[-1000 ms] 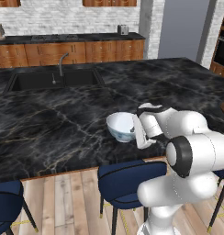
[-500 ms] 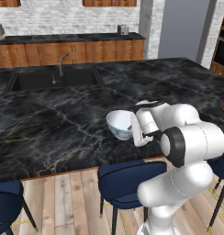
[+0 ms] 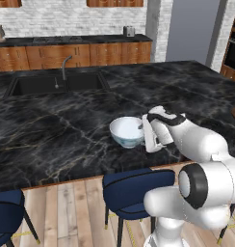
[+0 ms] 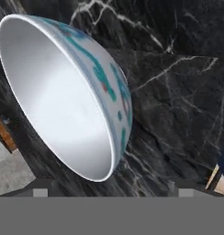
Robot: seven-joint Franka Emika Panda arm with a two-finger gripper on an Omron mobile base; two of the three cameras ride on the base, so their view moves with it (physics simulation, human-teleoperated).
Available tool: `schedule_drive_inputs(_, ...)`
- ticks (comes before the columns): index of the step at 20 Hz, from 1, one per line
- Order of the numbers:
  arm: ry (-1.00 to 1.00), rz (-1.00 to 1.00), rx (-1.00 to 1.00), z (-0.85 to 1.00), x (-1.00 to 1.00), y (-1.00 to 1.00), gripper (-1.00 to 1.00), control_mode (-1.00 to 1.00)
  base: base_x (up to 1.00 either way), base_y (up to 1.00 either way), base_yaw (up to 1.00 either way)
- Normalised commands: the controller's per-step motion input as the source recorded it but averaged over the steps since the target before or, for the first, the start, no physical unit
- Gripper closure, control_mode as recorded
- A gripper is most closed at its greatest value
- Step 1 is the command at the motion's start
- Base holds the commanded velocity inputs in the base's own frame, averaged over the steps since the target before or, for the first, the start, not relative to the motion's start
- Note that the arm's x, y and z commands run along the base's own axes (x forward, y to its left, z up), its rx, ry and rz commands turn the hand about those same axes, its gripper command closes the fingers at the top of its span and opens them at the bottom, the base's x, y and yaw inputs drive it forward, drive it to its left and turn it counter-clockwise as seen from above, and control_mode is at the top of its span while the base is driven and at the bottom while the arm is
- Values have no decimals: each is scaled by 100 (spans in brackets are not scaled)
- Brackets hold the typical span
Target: Pick up the bowls from the cabinet and place each bowl in front of a stool on the dining counter.
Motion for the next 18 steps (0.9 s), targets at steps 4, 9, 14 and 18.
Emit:
schedule_drive_inputs(4,6,-4,0,100,-51,-5,-100,-100,0,0,0)
schedule_drive_inputs(9,24,-13,0,100,-85,-21,-100,-100,0,0,0)
schedule_drive_inputs(14,26,-19,0,100,-100,-37,-100,-100,0,0,0)
schedule_drive_inputs(18,22,-18,0,100,-100,-30,-100,-100,0,0,0)
